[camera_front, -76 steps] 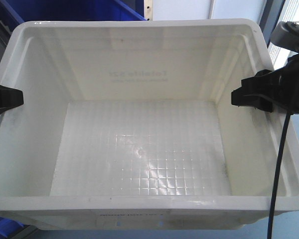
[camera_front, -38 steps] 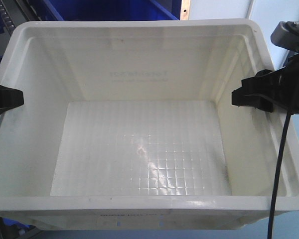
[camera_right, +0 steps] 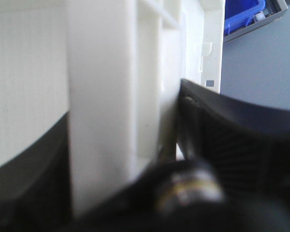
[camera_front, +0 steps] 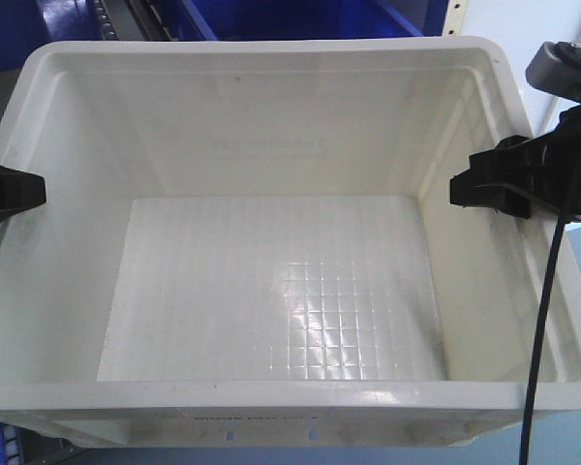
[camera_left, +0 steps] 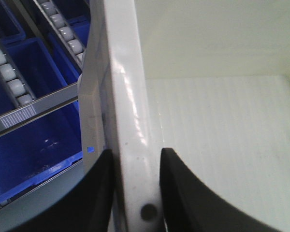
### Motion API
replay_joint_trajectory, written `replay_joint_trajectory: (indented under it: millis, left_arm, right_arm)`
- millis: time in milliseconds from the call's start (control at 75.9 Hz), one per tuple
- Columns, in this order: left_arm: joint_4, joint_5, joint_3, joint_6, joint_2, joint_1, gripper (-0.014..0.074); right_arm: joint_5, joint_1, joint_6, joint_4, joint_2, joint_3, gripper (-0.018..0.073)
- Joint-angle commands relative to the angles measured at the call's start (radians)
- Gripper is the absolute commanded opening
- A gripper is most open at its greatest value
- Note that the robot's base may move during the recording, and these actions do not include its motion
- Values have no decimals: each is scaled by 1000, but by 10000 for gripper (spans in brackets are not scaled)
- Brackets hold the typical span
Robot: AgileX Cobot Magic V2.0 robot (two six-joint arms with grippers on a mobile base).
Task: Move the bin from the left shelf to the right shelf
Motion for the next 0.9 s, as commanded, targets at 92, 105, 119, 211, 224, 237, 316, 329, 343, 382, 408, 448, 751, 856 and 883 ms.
replay_joint_trajectory:
  millis: [92,105,119,211,224,237,316,329,343,382,408,448,751,856,883]
  left_arm:
    - [-75,-128,-44,16,-29,-8,-6]
    - [-75,-128,-44,16,-29,-8,-6]
    - [-75,-128,-44,16,-29,-8,-6]
    - [-75,-128,-44,16,-29,-8,-6]
    - [-75,-128,-44,16,-29,-8,-6]
    - [-75,-128,-44,16,-29,-8,-6]
    - [-75,-128,-44,16,-29,-8,-6]
    - [-75,-128,-44,16,-29,-8,-6]
    - [-75,-128,-44,16,-29,-8,-6]
    - [-75,-128,-44,16,-29,-8,-6]
    - [-75,-128,-44,16,-29,-8,-6]
    - [-75,-128,-44,16,-29,-8,-6]
    - [-75,-128,-44,16,-29,-8,-6]
    - [-75,-128,-44,16,-29,-8,-6]
    - [-75,-128,-44,16,-29,-8,-6]
  right_arm:
    - [-75,3,-25,112,-33,-44,-6]
    - [-75,3,-25,112,-33,-44,-6]
    - [-75,3,-25,112,-33,-44,-6]
    - [-75,3,-25,112,-33,-44,-6]
    - [-75,3,-25,112,-33,-44,-6]
    - [-75,3,-25,112,-33,-44,-6]
    - [-75,3,-25,112,-33,-44,-6]
    - [-75,3,-25,112,-33,-44,-6]
    - [-75,3,-25,112,-33,-44,-6]
    - [-75,3,-25,112,-33,-44,-6]
    - [-75,3,-25,112,-33,-44,-6]
    - [-75,3,-25,112,-33,-44,-6]
    - [-75,3,-25,112,-33,-44,-6]
    - [-75,3,-25,112,-33,-44,-6]
    - [-75,3,-25,112,-33,-44,-6]
